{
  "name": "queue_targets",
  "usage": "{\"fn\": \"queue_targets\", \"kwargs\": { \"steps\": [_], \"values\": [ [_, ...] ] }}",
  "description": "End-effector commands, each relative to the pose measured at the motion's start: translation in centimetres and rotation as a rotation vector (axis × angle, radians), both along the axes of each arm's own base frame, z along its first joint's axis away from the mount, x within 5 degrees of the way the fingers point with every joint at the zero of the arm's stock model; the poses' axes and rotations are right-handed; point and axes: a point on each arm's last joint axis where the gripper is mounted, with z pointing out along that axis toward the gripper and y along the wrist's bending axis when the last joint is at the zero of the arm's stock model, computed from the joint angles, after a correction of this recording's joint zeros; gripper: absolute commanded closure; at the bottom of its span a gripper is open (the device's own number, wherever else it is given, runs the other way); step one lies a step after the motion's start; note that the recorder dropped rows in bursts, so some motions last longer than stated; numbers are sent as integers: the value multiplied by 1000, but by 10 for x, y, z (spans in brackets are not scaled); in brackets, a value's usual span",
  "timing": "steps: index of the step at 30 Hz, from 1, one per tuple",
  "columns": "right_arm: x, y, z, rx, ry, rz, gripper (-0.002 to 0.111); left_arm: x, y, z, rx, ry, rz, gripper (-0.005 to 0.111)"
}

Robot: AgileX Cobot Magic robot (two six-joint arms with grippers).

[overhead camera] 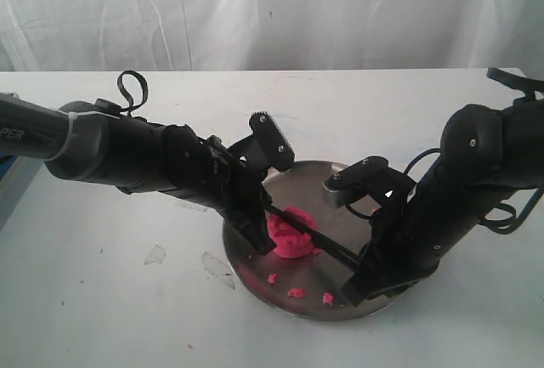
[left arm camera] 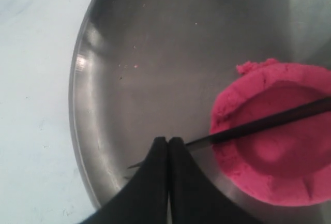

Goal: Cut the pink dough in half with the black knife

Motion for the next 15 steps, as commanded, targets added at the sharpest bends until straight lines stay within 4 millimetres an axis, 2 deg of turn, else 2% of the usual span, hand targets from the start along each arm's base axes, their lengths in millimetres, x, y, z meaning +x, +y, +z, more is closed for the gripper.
{"fn": "queue_targets", "kwargs": {
  "steps": [1,8,15],
  "values": [
    [1,0,1,3,-5,2,108,-2,-2,-3,-2,14,2,107],
    [1,0,1,3,-5,2,108,-1,-3,-28,38,64,-9,107],
    [1,0,1,3,-5,2,108,-1,-3,-28,39,62,-8,107]
  ]
}}
